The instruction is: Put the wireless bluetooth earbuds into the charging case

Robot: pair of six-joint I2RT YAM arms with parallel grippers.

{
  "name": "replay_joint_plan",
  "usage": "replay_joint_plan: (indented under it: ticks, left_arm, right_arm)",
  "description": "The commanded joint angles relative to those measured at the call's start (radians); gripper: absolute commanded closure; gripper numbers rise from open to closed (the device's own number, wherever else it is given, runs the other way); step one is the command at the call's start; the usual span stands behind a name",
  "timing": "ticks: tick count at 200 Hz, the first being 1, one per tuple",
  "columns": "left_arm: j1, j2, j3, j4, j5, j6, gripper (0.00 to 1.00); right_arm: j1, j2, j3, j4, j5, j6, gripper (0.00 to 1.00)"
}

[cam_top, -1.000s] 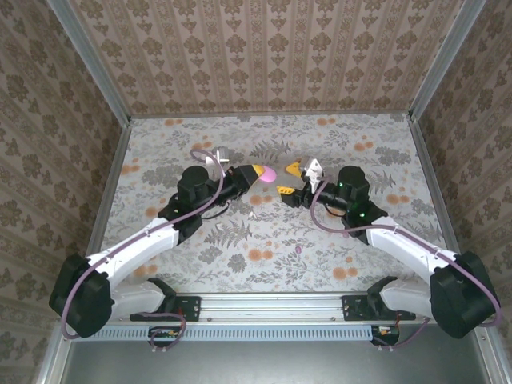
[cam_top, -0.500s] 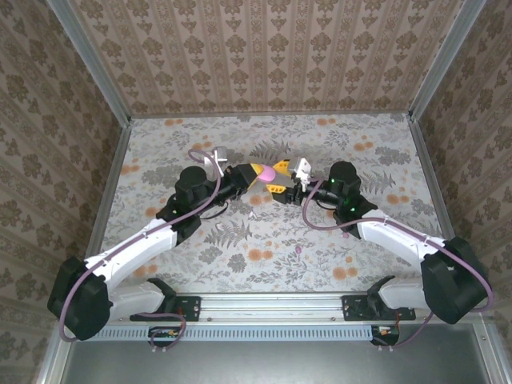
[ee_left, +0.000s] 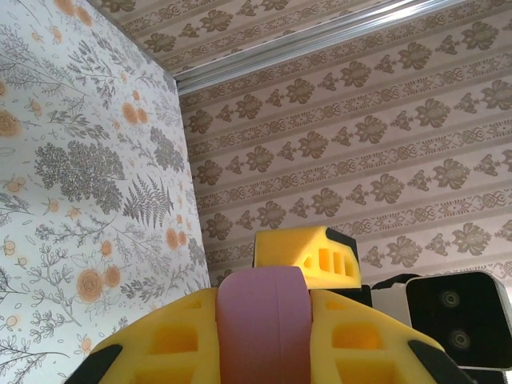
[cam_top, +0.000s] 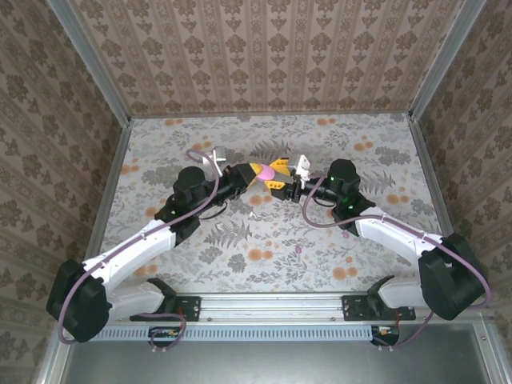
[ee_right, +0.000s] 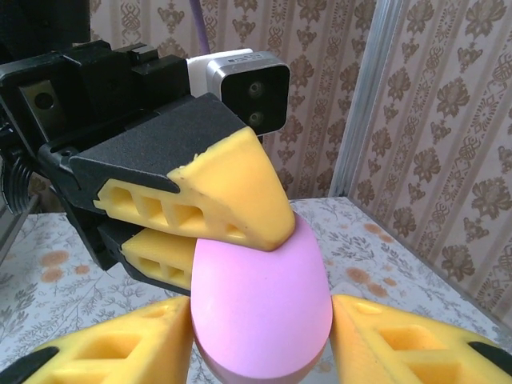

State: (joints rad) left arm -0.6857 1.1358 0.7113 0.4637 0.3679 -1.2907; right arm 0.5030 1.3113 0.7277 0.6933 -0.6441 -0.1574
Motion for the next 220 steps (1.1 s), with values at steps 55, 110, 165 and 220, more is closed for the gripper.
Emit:
replay_joint_plan:
  ticks: [55, 110, 165, 220]
  left_arm:
    - [0.005, -0.038, 0.001, 0.027, 0.01, 0.002, 0.95]
    - [0.005, -0.03, 0.006, 0.032, 0.016, 0.002, 0.95]
    - [0.005, -0.028, 0.009, 0.037, 0.02, 0.002, 0.95]
    - [0.005, -0.027, 0.013, 0.03, 0.02, 0.009, 0.92]
  right_arm:
    - [0.001, 0.023, 0.049, 0.03, -0.024, 0.03, 0.51]
    - [0.004, 0.028, 0.05, 0.056, -0.003, 0.045, 0.48]
    - [0.007, 0.034, 0.055, 0.056, -0.013, 0.048, 0.47]
    - [0.006, 0.03, 0.052, 0.055, -0.008, 0.061, 0.58]
